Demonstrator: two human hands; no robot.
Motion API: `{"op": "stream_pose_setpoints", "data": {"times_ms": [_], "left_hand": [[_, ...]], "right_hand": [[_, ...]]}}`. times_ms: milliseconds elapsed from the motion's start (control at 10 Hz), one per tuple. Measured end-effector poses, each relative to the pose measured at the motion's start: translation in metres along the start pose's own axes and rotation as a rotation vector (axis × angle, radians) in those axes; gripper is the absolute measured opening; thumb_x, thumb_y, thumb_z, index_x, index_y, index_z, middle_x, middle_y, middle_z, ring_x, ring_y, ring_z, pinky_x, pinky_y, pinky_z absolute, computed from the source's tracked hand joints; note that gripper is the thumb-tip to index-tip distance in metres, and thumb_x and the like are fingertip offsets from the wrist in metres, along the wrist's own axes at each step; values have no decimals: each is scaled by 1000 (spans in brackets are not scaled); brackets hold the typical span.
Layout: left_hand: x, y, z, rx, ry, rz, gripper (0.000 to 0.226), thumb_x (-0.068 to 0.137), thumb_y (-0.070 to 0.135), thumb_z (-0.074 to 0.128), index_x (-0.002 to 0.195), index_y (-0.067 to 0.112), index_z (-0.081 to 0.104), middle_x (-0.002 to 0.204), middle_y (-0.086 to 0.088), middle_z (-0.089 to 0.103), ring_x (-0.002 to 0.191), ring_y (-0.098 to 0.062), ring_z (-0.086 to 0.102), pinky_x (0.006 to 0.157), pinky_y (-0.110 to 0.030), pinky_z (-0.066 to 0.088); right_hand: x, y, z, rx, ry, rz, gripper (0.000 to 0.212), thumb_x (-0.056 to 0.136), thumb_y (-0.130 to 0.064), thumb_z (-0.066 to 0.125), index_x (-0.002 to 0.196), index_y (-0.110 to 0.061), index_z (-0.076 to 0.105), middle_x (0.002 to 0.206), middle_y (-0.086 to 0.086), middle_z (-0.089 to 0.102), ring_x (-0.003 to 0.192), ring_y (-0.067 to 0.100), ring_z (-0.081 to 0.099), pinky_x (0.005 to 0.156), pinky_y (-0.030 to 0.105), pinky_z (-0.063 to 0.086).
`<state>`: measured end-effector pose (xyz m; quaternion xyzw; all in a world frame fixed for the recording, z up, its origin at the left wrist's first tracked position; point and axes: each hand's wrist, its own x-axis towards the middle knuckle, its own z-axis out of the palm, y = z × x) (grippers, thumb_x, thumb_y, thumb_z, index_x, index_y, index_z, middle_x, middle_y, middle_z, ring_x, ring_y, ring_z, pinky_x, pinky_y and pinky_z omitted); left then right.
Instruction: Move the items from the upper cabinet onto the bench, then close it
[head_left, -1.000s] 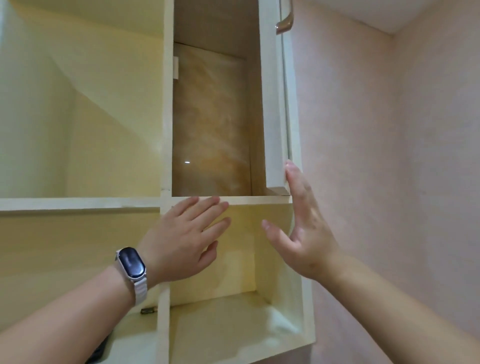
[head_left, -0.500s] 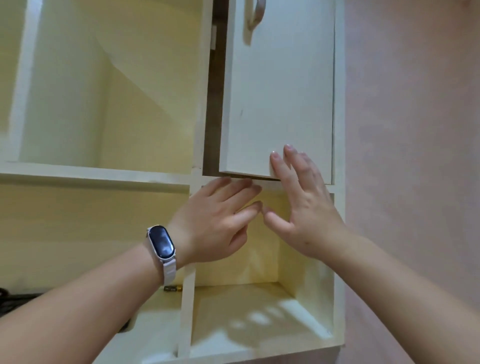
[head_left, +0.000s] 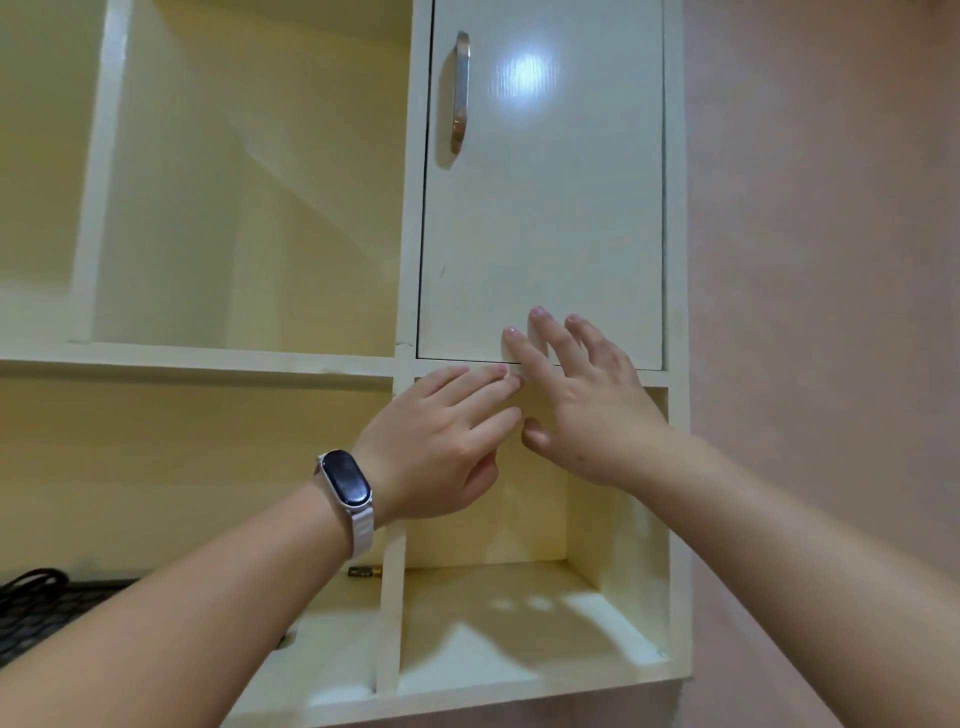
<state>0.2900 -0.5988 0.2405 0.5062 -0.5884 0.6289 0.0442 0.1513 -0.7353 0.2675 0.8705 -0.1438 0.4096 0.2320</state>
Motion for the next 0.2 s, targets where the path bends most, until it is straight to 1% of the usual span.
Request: {"op": "stream_pose_setpoints", "data": {"times_ms": [100,200], "left_hand": [[0,4,-7,-2,-57,-10,33,79,18,53,107,8,67,136,-16,57,132,-34,48,106,-47,38],[0,13,-15,-8,-90,-69,36,78,21,58,111,7,66,134,-18,58,129,-36,50,105,-48,39]], "right_hand": [[-1,-3,-17,-3,-32,-27,83,88,-49,49,152,-37,-3,163,-2,-6,148,28,1,116,42,16],[-9,-2,-36,-16,-38,-56,72,89,-51,46,150,-34,13,161,0,10,145,27,13,113,41,23]]}}
